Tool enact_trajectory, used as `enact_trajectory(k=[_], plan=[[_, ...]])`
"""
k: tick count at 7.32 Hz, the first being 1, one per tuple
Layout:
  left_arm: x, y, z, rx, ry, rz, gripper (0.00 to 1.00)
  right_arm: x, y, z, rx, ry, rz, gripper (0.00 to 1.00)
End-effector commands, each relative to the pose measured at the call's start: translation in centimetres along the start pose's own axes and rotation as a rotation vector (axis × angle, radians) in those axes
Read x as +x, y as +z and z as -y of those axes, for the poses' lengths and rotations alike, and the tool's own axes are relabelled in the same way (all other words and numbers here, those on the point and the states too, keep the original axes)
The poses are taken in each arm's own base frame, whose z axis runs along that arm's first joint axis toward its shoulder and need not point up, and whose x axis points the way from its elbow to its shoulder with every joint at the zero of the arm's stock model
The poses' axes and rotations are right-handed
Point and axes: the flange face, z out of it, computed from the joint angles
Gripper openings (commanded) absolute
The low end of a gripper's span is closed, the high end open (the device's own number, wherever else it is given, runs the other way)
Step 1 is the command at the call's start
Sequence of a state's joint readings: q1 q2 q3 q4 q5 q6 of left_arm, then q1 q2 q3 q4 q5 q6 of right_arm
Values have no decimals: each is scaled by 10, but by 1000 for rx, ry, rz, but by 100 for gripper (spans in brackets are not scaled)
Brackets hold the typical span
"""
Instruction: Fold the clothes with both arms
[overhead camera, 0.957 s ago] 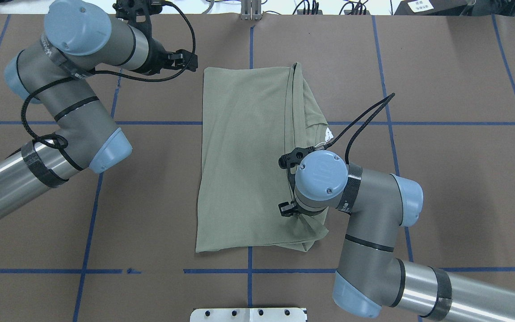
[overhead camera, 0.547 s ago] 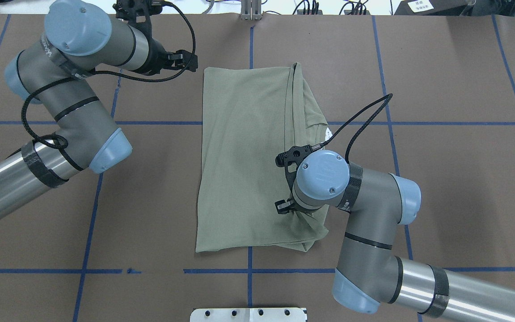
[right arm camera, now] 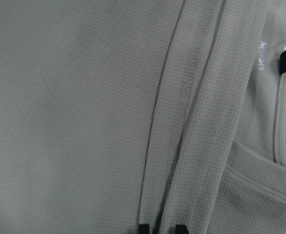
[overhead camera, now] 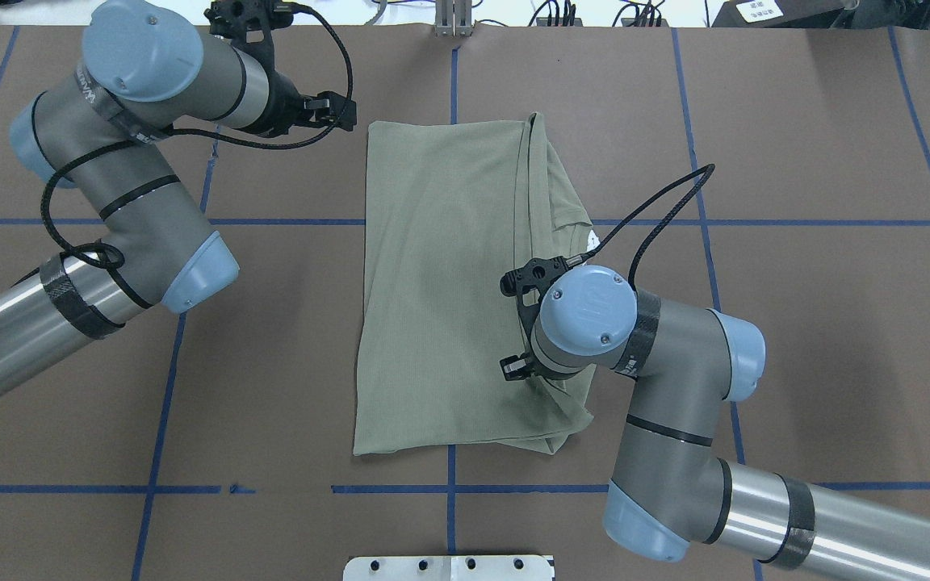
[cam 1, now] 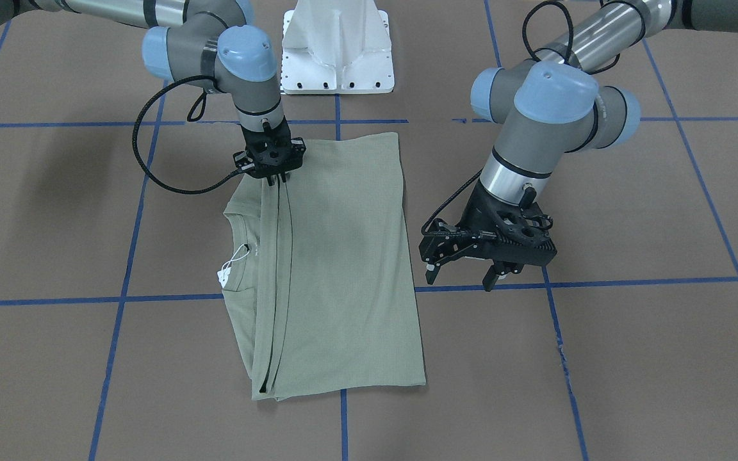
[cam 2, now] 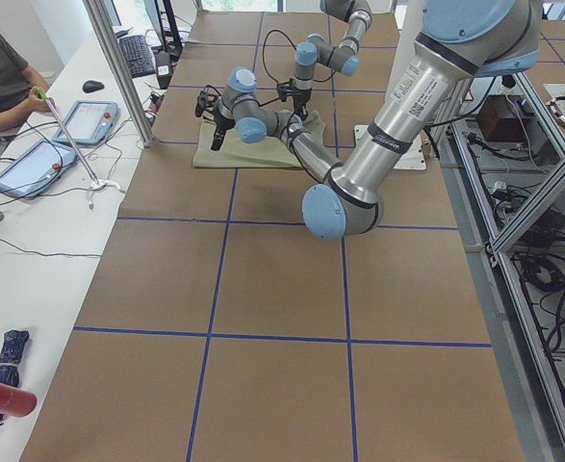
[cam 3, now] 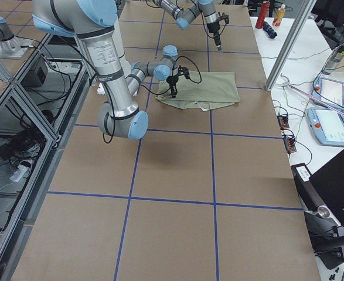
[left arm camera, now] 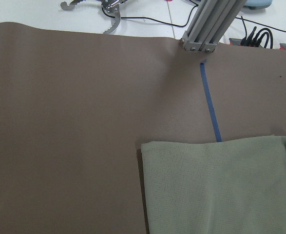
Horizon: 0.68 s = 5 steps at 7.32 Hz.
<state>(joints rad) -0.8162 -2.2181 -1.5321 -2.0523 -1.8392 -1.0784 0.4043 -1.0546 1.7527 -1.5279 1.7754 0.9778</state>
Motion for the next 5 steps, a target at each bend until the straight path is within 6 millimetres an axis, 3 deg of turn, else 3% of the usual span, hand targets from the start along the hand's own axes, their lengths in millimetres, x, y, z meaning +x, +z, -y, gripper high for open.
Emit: enact_trajectory(k=[1,5], plan=[[1,0,0,0,-3,0,100,7,2,-3,-2,7,-7,0],[0,4,1,-3,-5,6,100,32,-14,-14,2,10,5,0]])
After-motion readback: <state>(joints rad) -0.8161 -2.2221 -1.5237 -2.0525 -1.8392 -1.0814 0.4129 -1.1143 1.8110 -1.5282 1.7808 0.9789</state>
